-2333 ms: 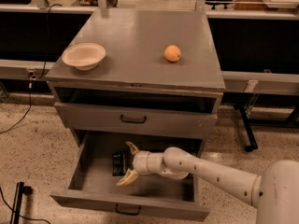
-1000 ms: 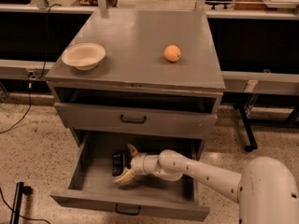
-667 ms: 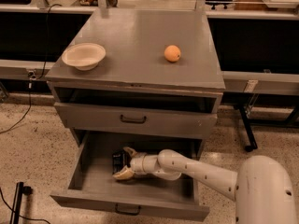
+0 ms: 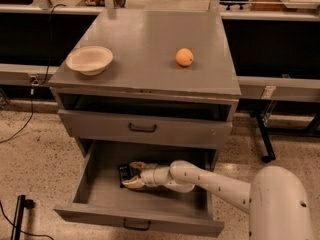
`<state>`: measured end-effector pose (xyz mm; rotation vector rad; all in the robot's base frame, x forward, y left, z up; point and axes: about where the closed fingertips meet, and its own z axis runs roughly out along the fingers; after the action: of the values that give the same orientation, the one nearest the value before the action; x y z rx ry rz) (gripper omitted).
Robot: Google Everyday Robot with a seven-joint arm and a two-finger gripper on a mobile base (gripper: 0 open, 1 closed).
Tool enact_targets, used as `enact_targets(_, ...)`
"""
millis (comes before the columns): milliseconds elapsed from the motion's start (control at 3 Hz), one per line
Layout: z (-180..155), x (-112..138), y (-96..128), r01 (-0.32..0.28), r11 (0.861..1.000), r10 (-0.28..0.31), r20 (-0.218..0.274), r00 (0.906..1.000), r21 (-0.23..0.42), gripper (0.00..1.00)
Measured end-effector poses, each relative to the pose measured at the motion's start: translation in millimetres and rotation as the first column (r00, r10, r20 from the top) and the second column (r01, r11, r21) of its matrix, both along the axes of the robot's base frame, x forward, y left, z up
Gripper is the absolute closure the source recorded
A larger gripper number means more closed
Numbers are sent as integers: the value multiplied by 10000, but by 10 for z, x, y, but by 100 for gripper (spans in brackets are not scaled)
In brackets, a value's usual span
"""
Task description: Pick rxbar blueberry from middle drawer and place on counter
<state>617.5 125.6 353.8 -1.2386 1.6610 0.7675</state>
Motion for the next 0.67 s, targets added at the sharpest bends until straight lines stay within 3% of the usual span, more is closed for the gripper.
enact_targets(333, 6, -6, 64, -291, 9996, 291, 20, 9996, -47, 88)
enact_targets(667, 134, -35, 84, -726, 9967, 707, 508, 9962, 365, 100)
